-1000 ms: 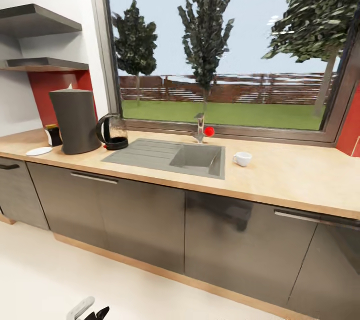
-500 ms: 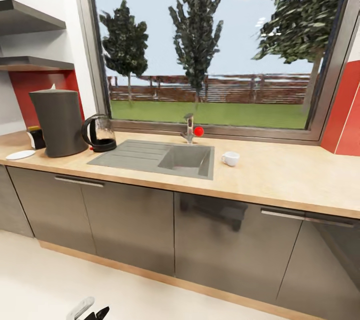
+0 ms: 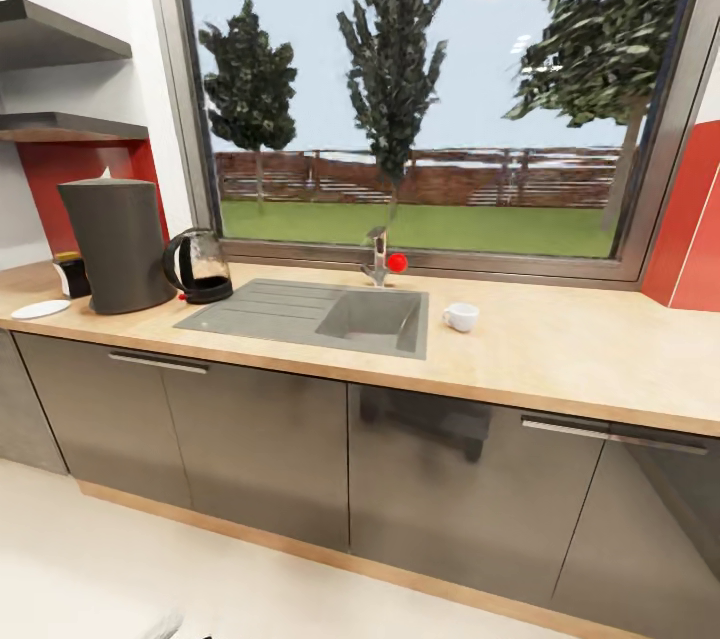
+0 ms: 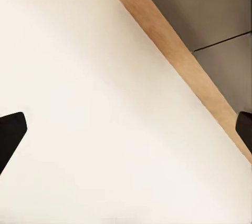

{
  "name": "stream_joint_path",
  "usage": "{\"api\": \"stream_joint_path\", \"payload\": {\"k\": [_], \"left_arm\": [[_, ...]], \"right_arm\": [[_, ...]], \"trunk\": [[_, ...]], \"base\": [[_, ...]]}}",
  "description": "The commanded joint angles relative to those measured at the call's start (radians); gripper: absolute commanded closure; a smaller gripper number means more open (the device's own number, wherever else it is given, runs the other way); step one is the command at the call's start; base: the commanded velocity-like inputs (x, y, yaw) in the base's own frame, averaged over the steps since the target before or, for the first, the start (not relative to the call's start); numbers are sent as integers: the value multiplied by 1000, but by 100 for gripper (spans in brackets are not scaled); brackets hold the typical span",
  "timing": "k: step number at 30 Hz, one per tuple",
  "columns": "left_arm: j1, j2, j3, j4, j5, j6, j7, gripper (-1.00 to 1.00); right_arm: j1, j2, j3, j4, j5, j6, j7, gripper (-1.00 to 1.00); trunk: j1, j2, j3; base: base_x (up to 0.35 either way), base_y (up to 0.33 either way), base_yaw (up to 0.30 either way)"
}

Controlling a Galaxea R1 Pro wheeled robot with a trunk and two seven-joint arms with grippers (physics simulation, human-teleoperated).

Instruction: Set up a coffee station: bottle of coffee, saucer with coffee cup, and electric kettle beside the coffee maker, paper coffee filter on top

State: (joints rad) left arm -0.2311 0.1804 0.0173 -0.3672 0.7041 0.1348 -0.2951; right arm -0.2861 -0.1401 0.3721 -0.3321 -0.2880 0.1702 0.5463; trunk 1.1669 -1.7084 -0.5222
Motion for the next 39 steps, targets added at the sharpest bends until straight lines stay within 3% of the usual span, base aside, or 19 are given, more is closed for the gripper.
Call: {"api": "stream_joint_path", "payload": {"k": [1,3,6,10,16,20,26,32,33,37,39], "left_arm": [[-1,1,3,9,11,9,-3,-100],[5,-5,9,7,11,14,2,-100],[22,-18,25,-10,11,31,19,-100],[45,-18,47,-32,11,53,21,-100],[79,-18,81,-66,11,87,21,-100],[89,-18,100,-88,11,109,21,-100],[83,-19,94,-120,11,120,15,-100],[68,-18,82,-86,11,86,-8,-100],[68,-18,82,-14,11,-67,-8,-100],[67,-18,82,-3,11,-81,-10,-100],[67,-18,82,-2,11,-83,-10,-100]], "right_arm": [[-1,-16,4,-235,-11,23,68,-100],[-7,-27,-3,-277,-8,41,102,-100],[-24,-44,-20,-260,9,57,119,-100],[-47,-67,-40,-238,32,80,142,-100],[-81,-101,-40,-224,66,113,171,-100],[-104,-101,-40,-224,88,135,171,-100],[-138,-95,-35,-230,120,169,177,-100],[-126,-95,-1,-264,85,203,211,-100],[-53,-95,6,-686,-56,313,461,-100],[-30,-100,5,-861,-78,419,501,-100],[-27,-100,-21,-926,-83,479,508,-100]], "trunk": [[0,-1,-1],[0,-1,-1],[0,-1,-1],[0,-1,-1],[0,-1,-1],[0,-1,-1],[0,-1,-1],[0,-1,-1],[0,-1,-1],[0,-1,-1],[0,-1,-1]], "base": [[0,0,0],[0,0,0],[0,0,0],[0,0,0],[0,0,0],[0,0,0],[0,0,0],[0,0,0],[0,0,0],[0,0,0],[0,0,0]]}}
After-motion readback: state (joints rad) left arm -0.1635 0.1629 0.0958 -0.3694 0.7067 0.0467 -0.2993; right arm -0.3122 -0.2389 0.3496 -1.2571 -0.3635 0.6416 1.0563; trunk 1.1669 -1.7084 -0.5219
